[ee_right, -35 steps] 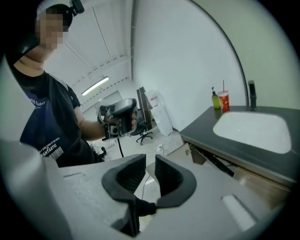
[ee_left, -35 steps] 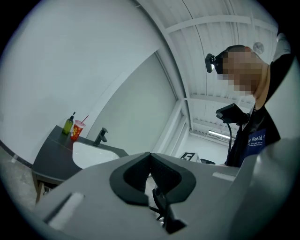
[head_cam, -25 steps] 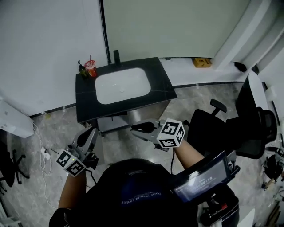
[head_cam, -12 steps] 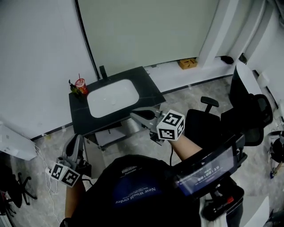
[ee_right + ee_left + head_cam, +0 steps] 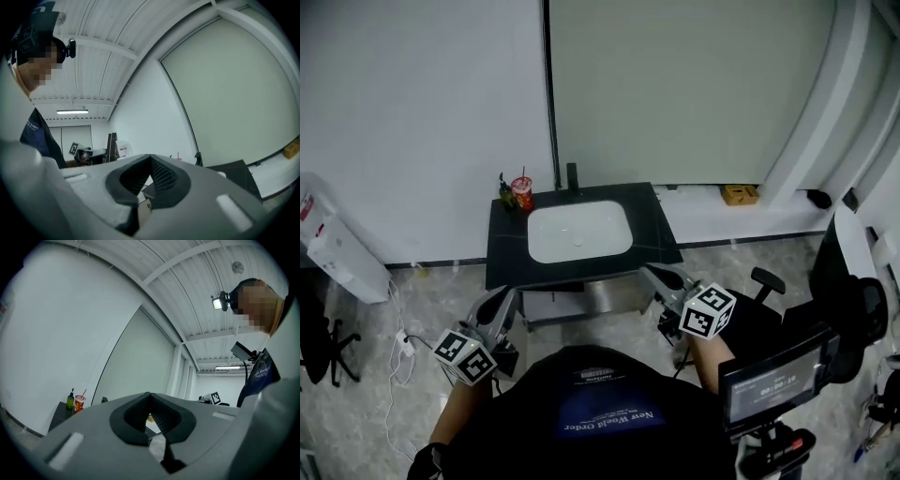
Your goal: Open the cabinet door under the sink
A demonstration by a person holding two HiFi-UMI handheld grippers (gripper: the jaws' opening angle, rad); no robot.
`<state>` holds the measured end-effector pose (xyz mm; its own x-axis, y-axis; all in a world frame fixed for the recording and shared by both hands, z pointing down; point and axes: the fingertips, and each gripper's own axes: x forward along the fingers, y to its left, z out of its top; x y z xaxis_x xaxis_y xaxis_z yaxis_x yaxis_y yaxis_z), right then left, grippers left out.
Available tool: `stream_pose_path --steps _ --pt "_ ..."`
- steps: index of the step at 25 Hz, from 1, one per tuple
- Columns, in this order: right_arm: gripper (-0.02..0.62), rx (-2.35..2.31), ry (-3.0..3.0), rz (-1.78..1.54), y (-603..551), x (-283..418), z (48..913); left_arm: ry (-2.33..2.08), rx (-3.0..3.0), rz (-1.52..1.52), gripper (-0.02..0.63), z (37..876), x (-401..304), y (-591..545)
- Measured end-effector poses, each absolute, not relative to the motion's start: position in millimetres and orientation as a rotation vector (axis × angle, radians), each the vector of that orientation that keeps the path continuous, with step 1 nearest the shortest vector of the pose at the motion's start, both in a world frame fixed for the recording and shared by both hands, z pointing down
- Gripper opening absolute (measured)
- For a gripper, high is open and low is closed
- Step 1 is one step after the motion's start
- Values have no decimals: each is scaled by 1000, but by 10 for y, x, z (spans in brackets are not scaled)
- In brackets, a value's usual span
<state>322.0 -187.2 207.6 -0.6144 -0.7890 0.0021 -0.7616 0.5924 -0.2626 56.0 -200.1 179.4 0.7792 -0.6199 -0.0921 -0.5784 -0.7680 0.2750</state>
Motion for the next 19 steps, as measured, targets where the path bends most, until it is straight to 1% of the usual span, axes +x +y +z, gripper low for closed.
stream_pose_path --steps 19 --pt "0 -1365 2754 -336 -1864 3189 2201 -945 2726 -240 0 1872 541 -2005"
